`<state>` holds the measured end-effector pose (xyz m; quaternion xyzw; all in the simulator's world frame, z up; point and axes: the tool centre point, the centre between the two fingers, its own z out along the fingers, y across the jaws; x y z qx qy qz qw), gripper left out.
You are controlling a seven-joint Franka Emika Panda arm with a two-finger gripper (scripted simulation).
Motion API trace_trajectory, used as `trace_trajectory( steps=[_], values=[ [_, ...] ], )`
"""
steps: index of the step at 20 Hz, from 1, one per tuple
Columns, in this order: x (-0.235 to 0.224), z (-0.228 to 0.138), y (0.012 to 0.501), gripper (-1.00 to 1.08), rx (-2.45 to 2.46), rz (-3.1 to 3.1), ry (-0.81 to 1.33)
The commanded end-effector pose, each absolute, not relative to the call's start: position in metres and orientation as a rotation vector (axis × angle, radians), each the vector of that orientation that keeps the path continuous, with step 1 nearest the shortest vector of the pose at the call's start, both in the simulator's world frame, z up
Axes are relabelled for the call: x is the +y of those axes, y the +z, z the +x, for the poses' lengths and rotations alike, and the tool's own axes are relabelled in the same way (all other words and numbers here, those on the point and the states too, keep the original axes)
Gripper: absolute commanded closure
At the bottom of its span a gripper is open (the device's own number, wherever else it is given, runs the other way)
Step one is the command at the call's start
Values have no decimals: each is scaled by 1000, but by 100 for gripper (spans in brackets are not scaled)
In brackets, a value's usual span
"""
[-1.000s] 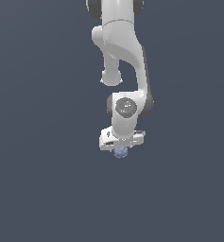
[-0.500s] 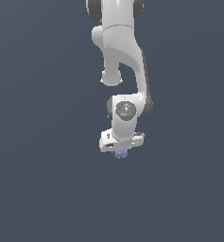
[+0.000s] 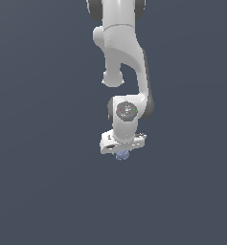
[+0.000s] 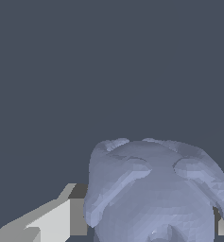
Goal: Pick up the object and move it to a goal position.
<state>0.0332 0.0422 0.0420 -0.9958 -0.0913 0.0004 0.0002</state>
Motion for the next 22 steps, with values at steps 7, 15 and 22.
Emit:
trace_trajectory(
  steps=[7,15,22],
  values=[
    [-6,41,78,108,-285,-3128,0],
    [-81,55,134,108,-285,-3128,0],
    [-120,65,163,108,-286,-3128,0]
  ],
)
